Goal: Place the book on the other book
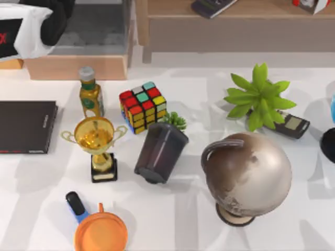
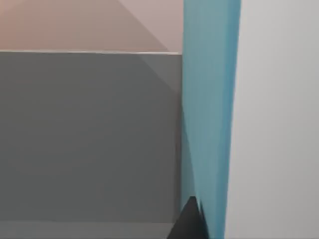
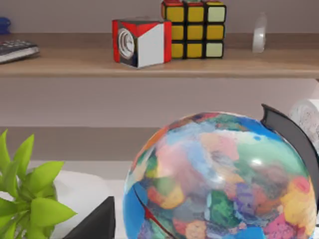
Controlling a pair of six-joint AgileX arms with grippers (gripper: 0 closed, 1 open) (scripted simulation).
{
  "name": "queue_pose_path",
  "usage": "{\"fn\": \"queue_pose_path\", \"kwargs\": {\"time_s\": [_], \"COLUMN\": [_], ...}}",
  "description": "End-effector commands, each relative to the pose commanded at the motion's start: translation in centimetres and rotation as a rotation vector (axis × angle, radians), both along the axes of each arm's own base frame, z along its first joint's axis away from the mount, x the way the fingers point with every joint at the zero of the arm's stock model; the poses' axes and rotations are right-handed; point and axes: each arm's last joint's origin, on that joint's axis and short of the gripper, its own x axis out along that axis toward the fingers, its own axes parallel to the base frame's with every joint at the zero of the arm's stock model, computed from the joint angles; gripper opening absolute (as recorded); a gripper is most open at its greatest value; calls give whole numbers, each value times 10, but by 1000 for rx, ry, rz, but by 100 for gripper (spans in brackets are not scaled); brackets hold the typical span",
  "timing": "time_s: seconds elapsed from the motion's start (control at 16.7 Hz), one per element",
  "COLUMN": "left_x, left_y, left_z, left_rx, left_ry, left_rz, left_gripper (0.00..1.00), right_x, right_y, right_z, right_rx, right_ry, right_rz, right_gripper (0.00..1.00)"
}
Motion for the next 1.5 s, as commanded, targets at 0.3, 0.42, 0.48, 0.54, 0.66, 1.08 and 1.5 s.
{"fn": "queue_pose_path", "kwargs": {"time_s": [0.3, 0.42, 0.48, 0.54, 0.66, 1.08, 1.5], "left_x": [0, 0, -1, -3, -8, -9, -10], "left_y": [0, 1, 6, 13, 19, -3, -1], "left_z": [0, 1, 8, 20, 40, 17, 12], "left_rx": [0, 1, -4, -15, -38, -2, 2], "left_ry": [0, -4, -26, -64, -124, -14, -4], "left_rz": [0, 2, 12, 24, 38, 2, -1], "left_gripper": [0, 0, 0, 0, 0, 0, 0], "right_x": [0, 0, 0, 0, 0, 0, 0], "right_y": [0, 0, 0, 0, 0, 0, 0], "right_z": [0, 0, 0, 0, 0, 0, 0], "right_rx": [0, 0, 0, 0, 0, 0, 0], "right_ry": [0, 0, 0, 0, 0, 0, 0], "right_rz": [0, 0, 0, 0, 0, 0, 0], "right_gripper": [100, 100, 100, 100, 100, 100, 100]}}
